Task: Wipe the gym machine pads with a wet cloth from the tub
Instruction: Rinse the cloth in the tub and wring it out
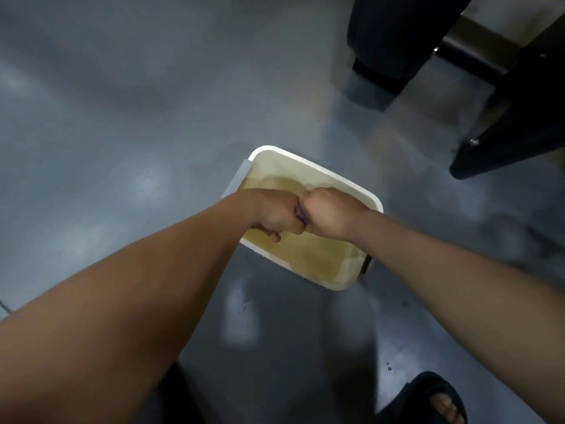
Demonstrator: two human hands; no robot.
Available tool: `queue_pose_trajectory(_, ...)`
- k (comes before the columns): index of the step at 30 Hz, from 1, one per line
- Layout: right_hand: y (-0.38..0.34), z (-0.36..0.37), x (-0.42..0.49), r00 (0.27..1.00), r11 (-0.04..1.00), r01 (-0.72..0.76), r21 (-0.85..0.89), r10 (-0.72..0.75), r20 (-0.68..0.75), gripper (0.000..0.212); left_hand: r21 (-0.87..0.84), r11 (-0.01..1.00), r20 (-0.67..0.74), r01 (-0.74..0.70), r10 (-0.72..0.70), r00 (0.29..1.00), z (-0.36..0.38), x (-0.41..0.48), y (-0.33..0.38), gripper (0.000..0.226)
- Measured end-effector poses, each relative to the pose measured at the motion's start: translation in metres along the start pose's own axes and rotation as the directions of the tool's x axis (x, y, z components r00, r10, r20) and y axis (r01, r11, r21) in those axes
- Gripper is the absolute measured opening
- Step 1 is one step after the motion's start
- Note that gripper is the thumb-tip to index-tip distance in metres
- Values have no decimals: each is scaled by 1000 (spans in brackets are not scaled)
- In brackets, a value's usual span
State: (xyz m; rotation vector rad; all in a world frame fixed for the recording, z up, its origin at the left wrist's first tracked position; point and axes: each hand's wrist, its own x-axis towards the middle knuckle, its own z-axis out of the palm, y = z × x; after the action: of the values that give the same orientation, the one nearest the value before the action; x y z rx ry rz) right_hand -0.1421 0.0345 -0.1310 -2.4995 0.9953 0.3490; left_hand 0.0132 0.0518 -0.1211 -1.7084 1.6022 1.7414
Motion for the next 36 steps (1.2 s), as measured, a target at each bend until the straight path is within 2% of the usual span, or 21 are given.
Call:
queue_pose_trajectory(3, -1, -1, 1, 995, 992, -91, -84, 93, 30, 25, 322, 945, -78, -50, 79, 994, 6, 2, -2, 16)
queue_pose_trajectory(6, -2, 1, 5, 980, 988, -142, -64, 150, 133, 30, 495, 866, -146, -75, 169, 975, 12, 4, -3, 27)
queue_pose_trajectory(10, -6, 3, 7, 917, 950, -292, 107, 247, 314, 24, 651, 758, -242, 32, 167, 956, 22, 9, 2, 20)
queue_pose_trajectory(12, -5, 5, 9, 873, 895, -380, 235, 262, 412, 21, 709, 700, -309, 89, 195, 931, 28, 10, 2, 17)
queue_pose_trajectory(14, -2, 9, 8, 861, 835, -429, 345, 263, 435, 19, 742, 663, -341, 92, 256, 904, 31, 12, -3, 17)
queue_pose_trajectory(16, -1, 16, 7, 909, 865, -364, 345, 249, 334, 27, 692, 720, -306, 46, 236, 922, 27, 12, -10, 28)
queue_pose_trajectory(18, -2, 23, 4, 970, 950, -222, 221, 193, 145, 26, 583, 812, -225, 28, 128, 966, 18, 11, -13, 37)
queue_pose_trajectory(19, -4, 27, 2, 991, 976, -133, 171, 130, 26, 19, 492, 869, -182, 44, 54, 982, 12, 10, -14, 32)
queue_pose_trajectory(21, -7, 34, -3, 988, 998, 35, 44, -28, -153, 32, 171, 975, -37, 141, -136, 990, -1, 6, -15, 13)
queue_pose_trajectory(23, -9, 37, -7, 971, 996, 82, -18, -84, -224, 42, -58, 972, 149, 229, -218, 964, -11, 0, -13, 19)
queue_pose_trajectory(25, -13, 31, -9, 970, 998, 53, -19, -55, -237, 31, -94, 967, 225, 238, -213, 951, -13, -2, -9, 28)
queue_pose_trajectory(26, -16, 26, -9, 978, 999, -1, -54, -11, -207, 21, -56, 974, 200, 221, -206, 958, -11, -2, -6, 30)
queue_pose_trajectory(28, -21, 12, -4, 988, 974, -134, -182, 117, -103, 7, 159, 975, 67, 157, -170, 983, -5, 2, -2, 32)
queue_pose_trajectory(30, -25, 7, 1, 974, 952, -224, -207, 224, -23, 21, 406, 907, -88, 109, -79, 993, 4, 6, 0, 28)
queue_pose_trajectory(33, -19, 10, 6, 943, 946, -324, -13, 324, 76, 22, 585, 802, -314, 124, 83, 946, 16, 8, 1, 24)
queue_pose_trajectory(36, -10, 5, 5, 909, 910, -368, 193, 308, 280, 17, 689, 703, -417, 178, 184, 890, 26, 2, 4, 15)
